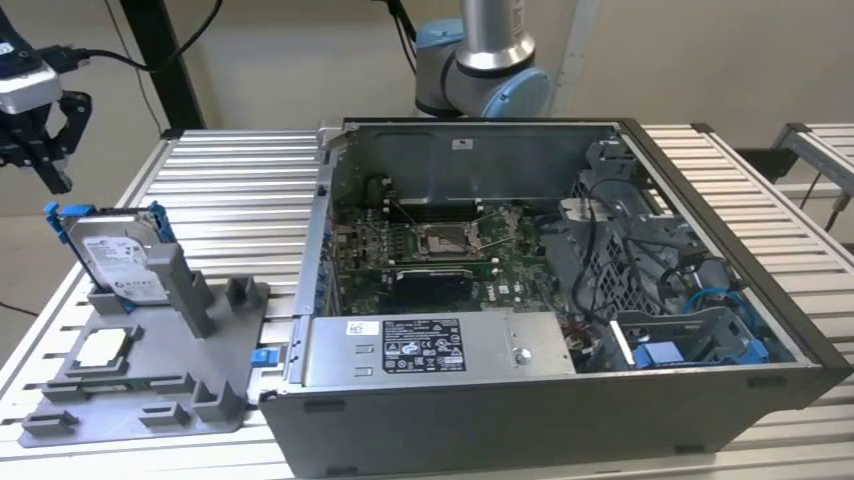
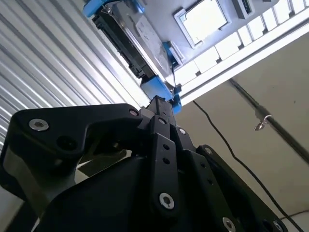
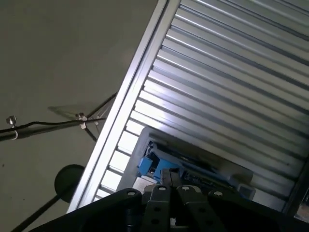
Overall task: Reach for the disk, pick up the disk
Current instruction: 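Pick up the disk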
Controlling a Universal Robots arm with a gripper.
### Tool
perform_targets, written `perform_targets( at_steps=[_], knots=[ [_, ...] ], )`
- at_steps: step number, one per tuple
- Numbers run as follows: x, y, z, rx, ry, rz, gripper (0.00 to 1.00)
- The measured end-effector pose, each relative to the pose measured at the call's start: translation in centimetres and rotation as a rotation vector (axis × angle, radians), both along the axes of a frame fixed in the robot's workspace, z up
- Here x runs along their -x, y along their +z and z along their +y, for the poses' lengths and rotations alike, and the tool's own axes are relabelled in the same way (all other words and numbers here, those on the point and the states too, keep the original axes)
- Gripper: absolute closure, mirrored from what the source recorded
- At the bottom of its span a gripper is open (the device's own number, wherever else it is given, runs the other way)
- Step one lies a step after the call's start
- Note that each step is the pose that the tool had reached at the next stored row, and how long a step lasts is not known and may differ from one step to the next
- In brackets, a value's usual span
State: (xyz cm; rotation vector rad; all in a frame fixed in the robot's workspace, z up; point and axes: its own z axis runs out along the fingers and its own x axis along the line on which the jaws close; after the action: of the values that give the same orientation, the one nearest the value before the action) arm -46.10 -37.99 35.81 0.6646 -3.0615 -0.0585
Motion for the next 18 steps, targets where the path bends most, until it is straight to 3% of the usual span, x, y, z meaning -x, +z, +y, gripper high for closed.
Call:
perform_targets(
  at_steps=[18],
  knots=[
    [0.0, 0.0, 0.0, 0.0, 0.328, 0.0001, 1.0]
  ],
)
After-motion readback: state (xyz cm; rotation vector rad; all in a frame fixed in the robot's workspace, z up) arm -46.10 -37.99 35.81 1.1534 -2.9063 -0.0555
